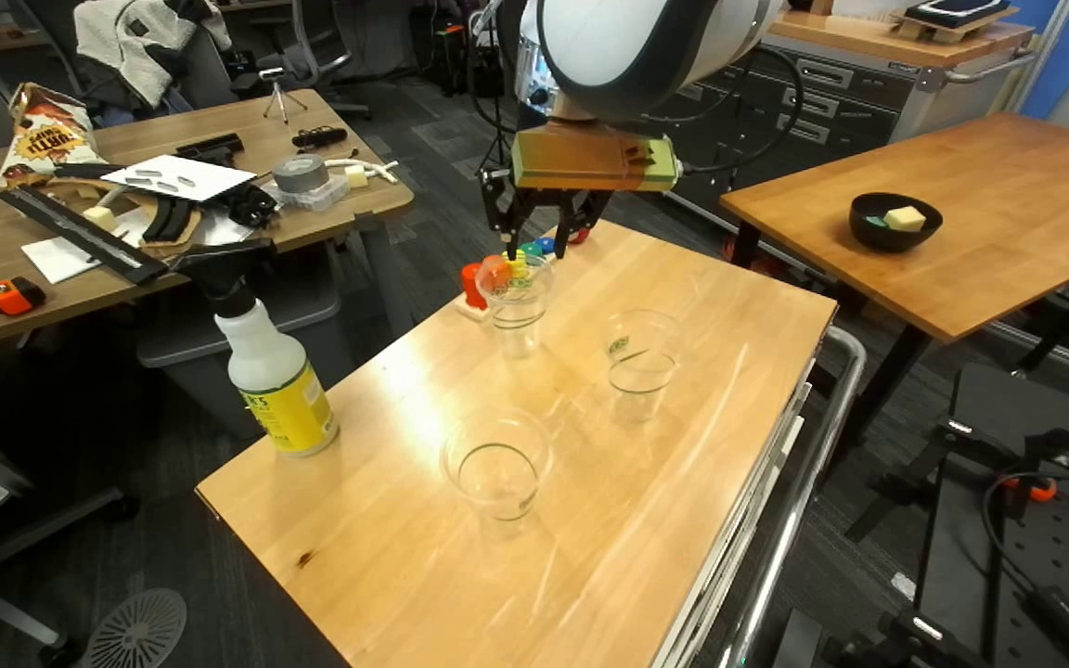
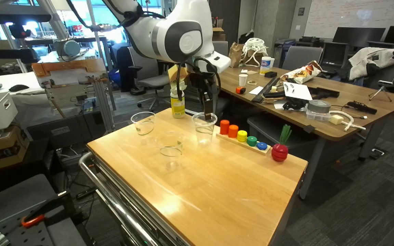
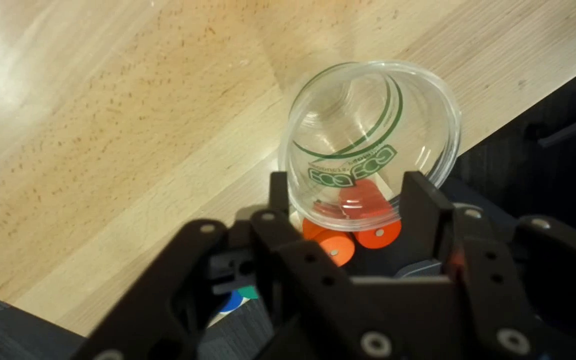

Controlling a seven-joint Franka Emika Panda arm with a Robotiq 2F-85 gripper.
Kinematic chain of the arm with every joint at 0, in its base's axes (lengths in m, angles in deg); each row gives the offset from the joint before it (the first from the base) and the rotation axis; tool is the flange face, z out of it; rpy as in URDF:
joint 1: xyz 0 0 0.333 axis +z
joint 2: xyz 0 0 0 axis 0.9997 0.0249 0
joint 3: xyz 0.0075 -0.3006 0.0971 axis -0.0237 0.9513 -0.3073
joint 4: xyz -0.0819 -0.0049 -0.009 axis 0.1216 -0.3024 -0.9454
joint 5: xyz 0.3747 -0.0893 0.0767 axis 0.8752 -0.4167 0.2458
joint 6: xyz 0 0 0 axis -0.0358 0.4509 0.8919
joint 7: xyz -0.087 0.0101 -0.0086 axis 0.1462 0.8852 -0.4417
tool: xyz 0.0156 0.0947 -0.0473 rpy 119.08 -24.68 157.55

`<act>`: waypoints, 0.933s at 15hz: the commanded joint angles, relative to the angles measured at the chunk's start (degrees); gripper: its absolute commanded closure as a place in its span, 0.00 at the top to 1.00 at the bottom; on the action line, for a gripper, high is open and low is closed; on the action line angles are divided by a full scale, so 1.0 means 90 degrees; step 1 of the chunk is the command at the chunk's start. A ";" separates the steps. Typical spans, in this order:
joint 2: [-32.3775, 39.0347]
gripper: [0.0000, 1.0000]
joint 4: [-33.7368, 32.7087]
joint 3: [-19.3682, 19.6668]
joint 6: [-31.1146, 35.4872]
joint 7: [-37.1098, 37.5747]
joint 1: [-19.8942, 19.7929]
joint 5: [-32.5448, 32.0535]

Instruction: Stack the four clear cups together

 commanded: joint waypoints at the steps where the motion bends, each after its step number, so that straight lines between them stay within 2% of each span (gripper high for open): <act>1: -0.0267 0.89 0.0137 0.0046 0.0030 -0.0153 0.0081 0.0045; 2: -0.0303 0.98 0.0115 0.0105 -0.0167 -0.0121 0.0127 -0.0065; 3: -0.0371 1.00 0.0116 0.0199 -0.0379 -0.0067 0.0207 -0.0248; 7: -0.0616 1.00 0.0067 0.0386 -0.0826 0.0180 0.0373 -0.0778; 14: -0.0544 1.00 -0.0298 0.0187 -0.1978 0.0047 0.0190 -0.0665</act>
